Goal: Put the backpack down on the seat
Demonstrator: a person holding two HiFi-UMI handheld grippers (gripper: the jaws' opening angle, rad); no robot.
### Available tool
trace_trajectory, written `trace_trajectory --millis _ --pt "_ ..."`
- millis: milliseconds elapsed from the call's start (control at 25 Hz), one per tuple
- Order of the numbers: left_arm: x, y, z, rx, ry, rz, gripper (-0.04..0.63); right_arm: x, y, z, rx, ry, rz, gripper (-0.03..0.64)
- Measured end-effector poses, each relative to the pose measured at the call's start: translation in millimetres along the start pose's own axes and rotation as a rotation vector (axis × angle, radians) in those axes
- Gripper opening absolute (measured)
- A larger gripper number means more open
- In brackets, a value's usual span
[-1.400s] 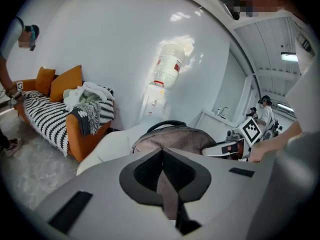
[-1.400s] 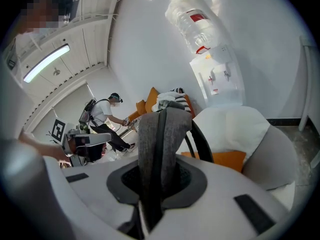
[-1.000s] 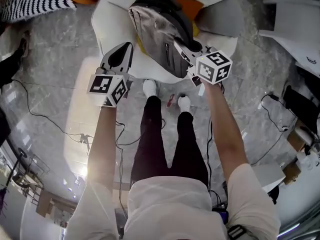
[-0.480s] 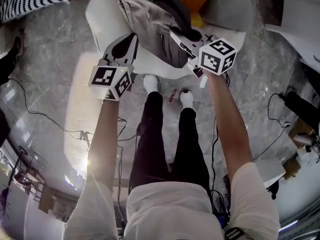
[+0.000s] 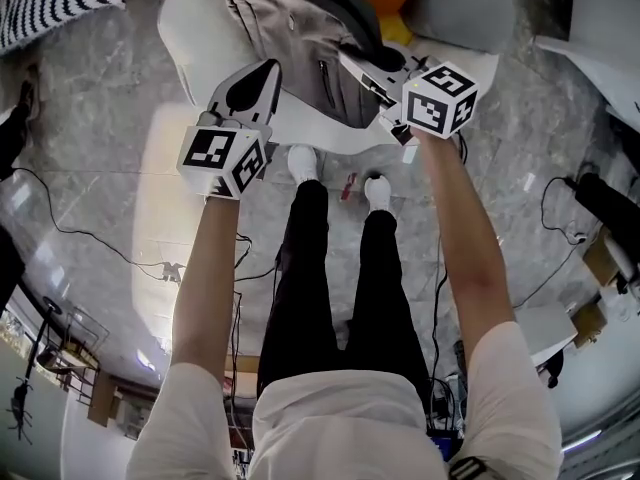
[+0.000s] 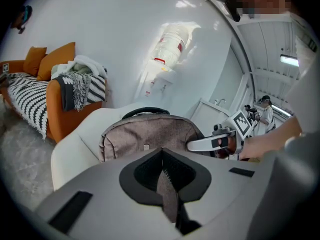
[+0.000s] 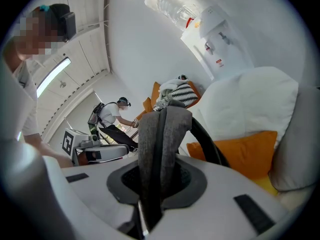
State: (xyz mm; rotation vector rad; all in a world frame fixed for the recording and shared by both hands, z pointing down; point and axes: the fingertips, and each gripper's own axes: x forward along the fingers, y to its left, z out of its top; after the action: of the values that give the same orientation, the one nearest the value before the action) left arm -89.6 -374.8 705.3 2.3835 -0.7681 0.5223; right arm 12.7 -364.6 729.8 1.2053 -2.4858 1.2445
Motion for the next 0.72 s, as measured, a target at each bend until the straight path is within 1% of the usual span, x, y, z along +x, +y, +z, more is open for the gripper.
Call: trace_trajectory --millis 200,480,720 --pt "7 4 -4 0.018 0.000 -0.020 0.018 0 -13 -4 0.021 -0.022 -0.018 0.075" --pt "9 16 -4 0.042 -0.008 -0.025 0.017 -2 -30 -5 -0.009 -0.025 -0.054 0.075" --pt "35 9 -3 0.038 -0.015 -0.031 0.017 -14 -63 -3 -0.036 -0.030 -0.105 0.075"
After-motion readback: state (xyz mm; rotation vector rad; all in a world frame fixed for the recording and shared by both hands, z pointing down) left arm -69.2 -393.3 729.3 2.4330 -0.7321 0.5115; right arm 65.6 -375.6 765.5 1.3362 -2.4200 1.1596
